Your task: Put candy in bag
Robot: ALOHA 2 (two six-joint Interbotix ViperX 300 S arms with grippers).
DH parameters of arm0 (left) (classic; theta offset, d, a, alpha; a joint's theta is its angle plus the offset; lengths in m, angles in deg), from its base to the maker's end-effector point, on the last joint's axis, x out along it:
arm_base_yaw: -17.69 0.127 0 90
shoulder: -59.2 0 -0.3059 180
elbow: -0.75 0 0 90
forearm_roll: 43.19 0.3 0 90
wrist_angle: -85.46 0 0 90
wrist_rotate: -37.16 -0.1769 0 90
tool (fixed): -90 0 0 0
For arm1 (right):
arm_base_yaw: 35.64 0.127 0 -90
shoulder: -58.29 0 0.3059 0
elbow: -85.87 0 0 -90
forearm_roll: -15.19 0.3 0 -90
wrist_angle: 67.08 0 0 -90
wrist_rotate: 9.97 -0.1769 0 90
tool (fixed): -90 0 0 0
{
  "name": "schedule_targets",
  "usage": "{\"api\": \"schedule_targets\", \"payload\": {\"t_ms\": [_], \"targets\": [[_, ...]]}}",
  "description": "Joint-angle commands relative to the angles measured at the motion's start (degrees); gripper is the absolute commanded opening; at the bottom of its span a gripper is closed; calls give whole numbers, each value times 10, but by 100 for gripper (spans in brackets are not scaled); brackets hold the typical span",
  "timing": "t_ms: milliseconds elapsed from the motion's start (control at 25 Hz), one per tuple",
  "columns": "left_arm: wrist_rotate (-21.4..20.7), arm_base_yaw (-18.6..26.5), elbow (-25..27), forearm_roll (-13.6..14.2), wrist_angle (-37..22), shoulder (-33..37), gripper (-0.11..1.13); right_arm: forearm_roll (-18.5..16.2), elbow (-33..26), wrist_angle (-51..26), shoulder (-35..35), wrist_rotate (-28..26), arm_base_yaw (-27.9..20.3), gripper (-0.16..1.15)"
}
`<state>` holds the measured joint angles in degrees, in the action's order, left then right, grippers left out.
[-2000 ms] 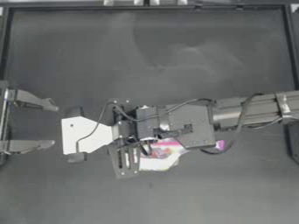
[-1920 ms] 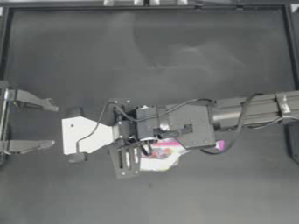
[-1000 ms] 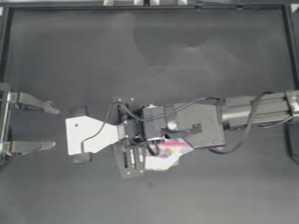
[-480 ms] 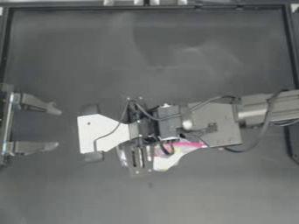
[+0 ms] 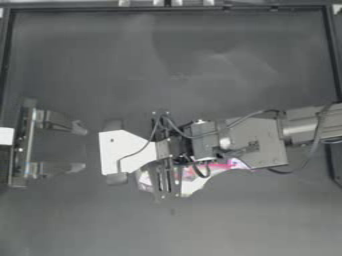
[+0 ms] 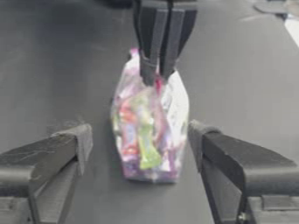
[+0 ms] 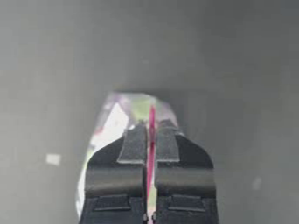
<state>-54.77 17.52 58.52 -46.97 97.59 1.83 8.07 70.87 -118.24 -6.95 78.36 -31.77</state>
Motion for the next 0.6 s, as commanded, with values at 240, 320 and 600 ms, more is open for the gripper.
{"api": "schedule_targets", "payload": {"t_ms": [240, 320, 600], "targets": [[0, -5, -44, -15, 33, -91, 97, -11, 19, 40, -38, -2, 1, 5], [0, -6, -51, -15, 39, -108, 97, -13, 23, 45, -40, -2, 1, 5], [0, -8, -65, -22, 75, -166, 96, -15, 34, 58, -45, -2, 1, 5]]}}
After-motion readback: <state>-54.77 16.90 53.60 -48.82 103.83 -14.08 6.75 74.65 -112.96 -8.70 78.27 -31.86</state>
